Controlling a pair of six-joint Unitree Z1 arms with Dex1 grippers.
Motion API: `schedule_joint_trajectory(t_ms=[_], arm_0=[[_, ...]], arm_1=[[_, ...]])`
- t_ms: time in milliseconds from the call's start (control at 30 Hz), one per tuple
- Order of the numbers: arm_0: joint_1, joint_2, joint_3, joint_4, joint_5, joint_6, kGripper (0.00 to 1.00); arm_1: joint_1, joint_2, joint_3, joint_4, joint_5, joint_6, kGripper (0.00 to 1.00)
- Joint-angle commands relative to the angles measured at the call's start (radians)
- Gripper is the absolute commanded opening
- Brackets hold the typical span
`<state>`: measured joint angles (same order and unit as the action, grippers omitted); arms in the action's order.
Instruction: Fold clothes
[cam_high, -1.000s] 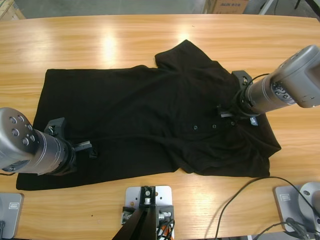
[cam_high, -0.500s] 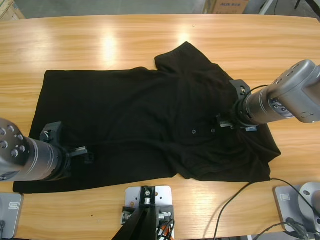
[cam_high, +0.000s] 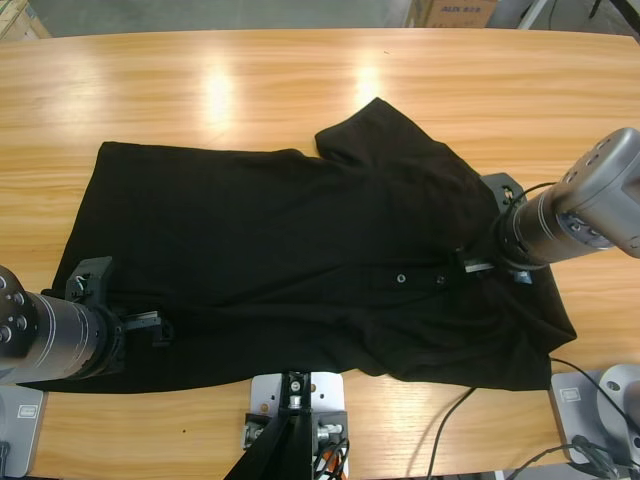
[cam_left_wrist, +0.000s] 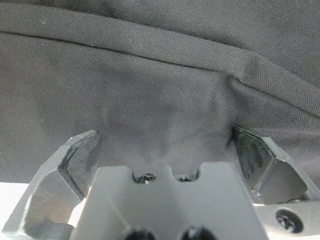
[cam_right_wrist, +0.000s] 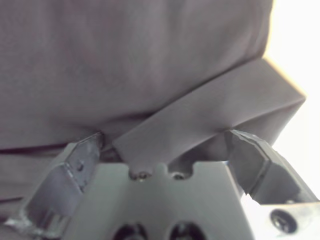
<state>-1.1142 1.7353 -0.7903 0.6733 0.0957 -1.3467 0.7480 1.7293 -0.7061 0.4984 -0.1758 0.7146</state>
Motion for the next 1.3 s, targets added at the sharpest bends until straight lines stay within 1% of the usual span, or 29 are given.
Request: schedule_joint_trajectory(t_ms=[33,67,133,200,233,267,300,333,367,400,433,467,500,533,600,667,733,833,1000,1133,1300], arm_0=[[0.049,-0.037,-0.021,0.034,0.006,0.06,1.0],[0.075,-0.061,-0.037,0.034,0.008,0.083,1.0],[0.14,-0.11,-0.08,0.034,0.015,0.152,1.0],[0.218,-0.129,-0.112,0.031,0.018,0.273,1.0],[0.268,-0.12,-0.119,0.023,0.018,0.366,1.0],[0.317,-0.116,-0.12,0.011,0.018,0.443,1.0],[0.391,-0.115,-0.118,-0.016,0.013,0.545,1.0],[0.488,-0.118,-0.119,-0.047,-0.016,0.644,1.0],[0.582,-0.126,-0.12,-0.079,-0.066,0.726,1.0],[0.7,-0.132,-0.127,-0.126,-0.153,0.822,1.0],[0.78,-0.131,-0.143,-0.147,-0.214,0.889,1.0],[0.858,-0.121,-0.175,-0.154,-0.285,0.968,1.0],[0.902,-0.108,-0.201,-0.147,-0.33,1.012,1.0],[0.942,-0.088,-0.223,-0.139,-0.389,1.062,1.0],[1.0,-0.044,-0.228,-0.132,-0.492,1.133,1.0],[1.055,0.006,-0.226,-0.123,-0.573,1.214,1.0],[1.104,0.046,-0.23,-0.12,-0.611,1.272,1.0],[1.166,0.1,-0.266,-0.092,-0.613,1.303,0.992],[1.188,0.135,-0.301,-0.073,-0.6,1.307,0.987],[1.234,0.173,-0.303,-0.07,-0.6,1.306,0.987],[1.245,0.229,-0.309,-0.07,-0.601,1.307,0.987]], arm_1=[[0.002,-0.148,-0.179,0.059,0.068,-0.181,1.0],[0.002,-0.163,-0.22,0.086,0.092,-0.216,1.0],[0.002,-0.177,-0.28,0.126,0.107,-0.28,1.0],[-0.002,-0.171,-0.308,0.134,0.141,-0.331,1.0],[-0.03,-0.163,-0.317,0.137,0.186,-0.36,1.0],[-0.08,-0.157,-0.328,0.137,0.242,-0.393,1.0],[-0.186,-0.152,-0.352,0.146,0.351,-0.461,1.0],[-0.297,-0.128,-0.393,0.172,0.46,-0.523,1.0],[-0.43,-0.059,-0.487,0.249,0.586,-0.618,1.0],[-0.511,0.007,-0.575,0.315,0.651,-0.688,0.999],[-0.57,0.084,-0.682,0.382,0.684,-0.758,0.983],[-0.595,0.143,-0.751,0.407,0.738,-0.79,0.913],[-0.599,0.22,-0.825,0.417,0.779,-0.812,0.833],[-0.591,0.297,-0.894,0.42,0.824,-0.837,0.825],[-0.578,0.409,-1.013,0.444,0.836,-0.897,0.821],[-0.587,0.506,-1.118,0.503,0.847,-0.929,0.821],[-0.607,0.573,-1.176,0.536,0.888,-0.937,0.821],[-0.622,0.662,-1.252,0.582,0.892,-0.968,0.821],[-0.624,0.796,-1.401,0.65,0.894,-0.988,0.825],[-0.627,0.853,-1.496,0.692,0.898,-0.988,0.826],[-0.627,0.886,-1.526,0.705,0.902,-0.988,0.822]])
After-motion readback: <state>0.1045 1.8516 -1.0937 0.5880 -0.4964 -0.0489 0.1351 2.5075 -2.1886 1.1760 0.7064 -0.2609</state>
